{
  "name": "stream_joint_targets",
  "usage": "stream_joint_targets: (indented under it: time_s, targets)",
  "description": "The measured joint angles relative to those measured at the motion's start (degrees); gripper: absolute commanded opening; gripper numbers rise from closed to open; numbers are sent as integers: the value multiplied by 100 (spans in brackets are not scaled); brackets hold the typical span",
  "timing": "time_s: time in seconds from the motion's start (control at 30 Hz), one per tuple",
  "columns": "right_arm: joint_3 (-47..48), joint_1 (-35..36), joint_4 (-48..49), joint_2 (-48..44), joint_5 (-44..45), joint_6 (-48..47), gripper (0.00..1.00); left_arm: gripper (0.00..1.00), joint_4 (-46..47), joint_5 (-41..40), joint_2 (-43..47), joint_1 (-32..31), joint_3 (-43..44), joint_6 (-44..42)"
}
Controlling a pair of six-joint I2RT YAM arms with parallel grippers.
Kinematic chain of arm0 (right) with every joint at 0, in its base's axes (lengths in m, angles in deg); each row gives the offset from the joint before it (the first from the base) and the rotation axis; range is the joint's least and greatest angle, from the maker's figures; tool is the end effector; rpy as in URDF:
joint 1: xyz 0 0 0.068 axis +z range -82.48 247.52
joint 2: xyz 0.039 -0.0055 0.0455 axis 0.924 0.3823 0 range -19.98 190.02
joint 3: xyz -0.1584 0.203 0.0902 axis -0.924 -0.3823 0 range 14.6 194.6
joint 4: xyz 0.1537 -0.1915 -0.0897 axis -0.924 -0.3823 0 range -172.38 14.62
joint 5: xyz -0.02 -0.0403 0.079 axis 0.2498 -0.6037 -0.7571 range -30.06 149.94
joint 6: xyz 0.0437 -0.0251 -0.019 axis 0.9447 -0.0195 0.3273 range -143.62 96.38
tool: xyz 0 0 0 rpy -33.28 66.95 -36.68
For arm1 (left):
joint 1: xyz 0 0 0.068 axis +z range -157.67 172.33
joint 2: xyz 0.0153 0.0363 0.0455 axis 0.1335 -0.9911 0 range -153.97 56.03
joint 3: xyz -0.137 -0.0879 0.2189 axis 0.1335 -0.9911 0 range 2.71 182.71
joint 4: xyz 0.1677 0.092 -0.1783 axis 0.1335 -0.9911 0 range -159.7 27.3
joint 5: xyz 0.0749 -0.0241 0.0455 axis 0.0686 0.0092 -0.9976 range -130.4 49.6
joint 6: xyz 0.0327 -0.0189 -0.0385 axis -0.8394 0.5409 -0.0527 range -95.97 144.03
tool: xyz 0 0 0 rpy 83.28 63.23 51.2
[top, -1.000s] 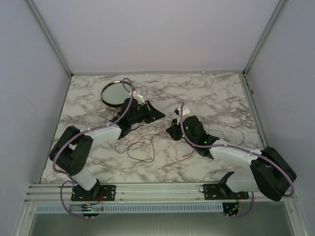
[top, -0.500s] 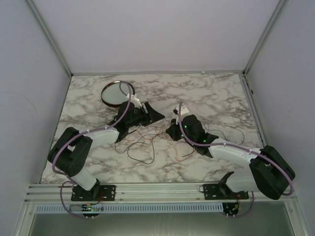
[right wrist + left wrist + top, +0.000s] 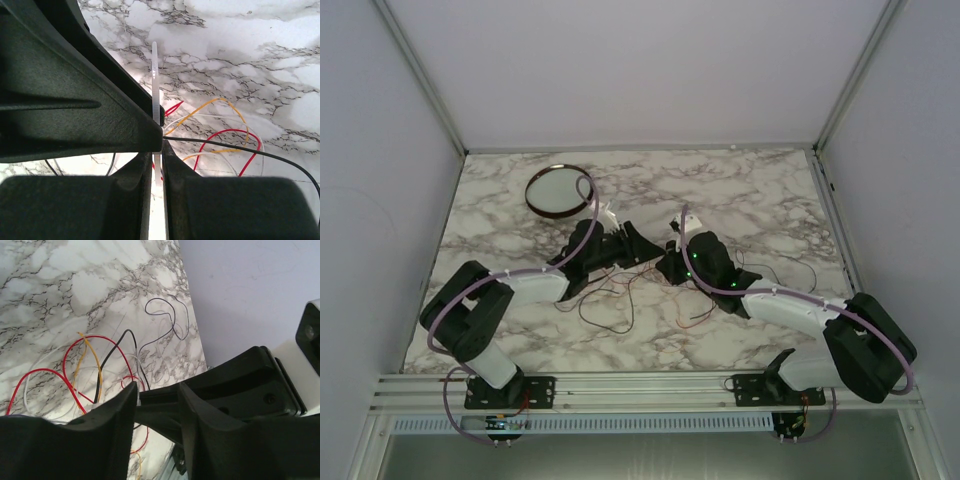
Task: Zip-tie the wires
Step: Tie the cable at the center of the board.
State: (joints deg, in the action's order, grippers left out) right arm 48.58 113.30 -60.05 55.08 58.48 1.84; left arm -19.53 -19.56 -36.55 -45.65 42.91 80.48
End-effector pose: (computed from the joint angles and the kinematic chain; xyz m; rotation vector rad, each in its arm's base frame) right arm 0.1908 0.1975 0.2052 -0.3901 2.0806 0.7960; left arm 0.2562 -0.2161 0.2026 -0.0117 1.9810 -1.4668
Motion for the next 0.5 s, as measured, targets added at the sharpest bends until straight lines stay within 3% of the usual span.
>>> stream_joint_targets:
  time_s: [0.27,0.5]
  targets:
    - [0,-7,-31,0,7,2,2,0,28,-177,-175,-114,0,50]
    - [0,-22,-46,0,15,9,1,0,-136,-243,-199,-101,79,-72]
